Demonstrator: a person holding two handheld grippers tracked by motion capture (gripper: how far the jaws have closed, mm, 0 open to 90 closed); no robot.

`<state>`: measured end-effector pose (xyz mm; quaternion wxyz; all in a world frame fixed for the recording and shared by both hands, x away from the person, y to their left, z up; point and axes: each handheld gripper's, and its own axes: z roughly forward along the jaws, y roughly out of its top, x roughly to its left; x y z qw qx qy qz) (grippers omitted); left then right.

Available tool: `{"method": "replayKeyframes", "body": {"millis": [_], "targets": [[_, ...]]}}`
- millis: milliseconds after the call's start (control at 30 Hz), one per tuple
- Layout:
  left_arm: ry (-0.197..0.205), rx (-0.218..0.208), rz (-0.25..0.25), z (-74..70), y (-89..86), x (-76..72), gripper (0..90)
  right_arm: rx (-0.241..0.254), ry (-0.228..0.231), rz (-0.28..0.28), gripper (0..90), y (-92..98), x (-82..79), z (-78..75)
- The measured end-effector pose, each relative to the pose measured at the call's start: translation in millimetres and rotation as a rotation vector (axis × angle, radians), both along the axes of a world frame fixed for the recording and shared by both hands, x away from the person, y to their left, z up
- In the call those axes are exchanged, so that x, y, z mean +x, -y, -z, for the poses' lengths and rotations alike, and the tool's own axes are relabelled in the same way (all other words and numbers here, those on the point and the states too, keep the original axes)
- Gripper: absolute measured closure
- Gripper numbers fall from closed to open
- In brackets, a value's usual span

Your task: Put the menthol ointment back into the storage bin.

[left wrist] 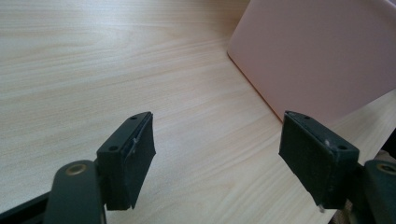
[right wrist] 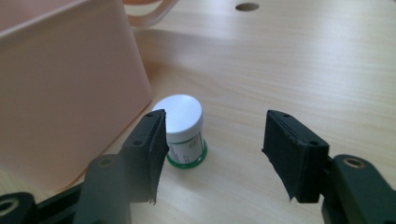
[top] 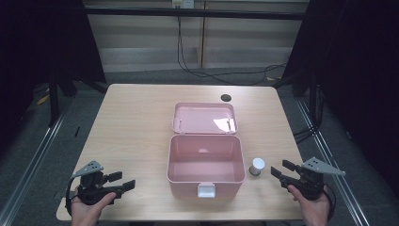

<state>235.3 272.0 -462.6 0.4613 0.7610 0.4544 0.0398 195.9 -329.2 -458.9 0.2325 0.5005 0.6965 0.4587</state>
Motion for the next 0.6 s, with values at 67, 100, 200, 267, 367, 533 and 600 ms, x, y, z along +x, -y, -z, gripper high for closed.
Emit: {"method": "replayKeyframes", "body": {"millis": [67,100,200,267,367,533,600], "targets": [[-0.001,0.001,-0.002,-0.1,0.0,0.1,26.5,-0.008,0.008,-0.007,39.8,-0.1,0.4,-1.1],[0.000,0.000,0.000,-0.1,0.1,0.2,26.5,0.013,-0.002,-0.024,39.8,-1.3,1.7,-3.3],[-0.001,0.002,0.003,-0.1,0.3,0.2,26.5,0.021,-0.030,-0.045,39.8,-1.1,4.6,-9.1],[-0.001,0.003,0.004,0.0,0.2,0.3,26.5,0.025,-0.030,-0.065,39.9,-1.5,5.9,-11.0],[-0.002,0.004,0.001,0.1,0.2,0.3,26.6,-0.001,-0.049,-0.089,40.0,-3.5,9.5,-18.1],[-0.013,0.011,0.009,1.4,3.1,1.8,26.6,-0.017,-0.090,-0.105,33.8,-4.2,15.1,-30.6],[-0.012,0.010,0.007,1.2,3.6,1.8,26.9,-0.013,-0.121,-0.137,31.7,-3.3,19.5,-35.3]]}}
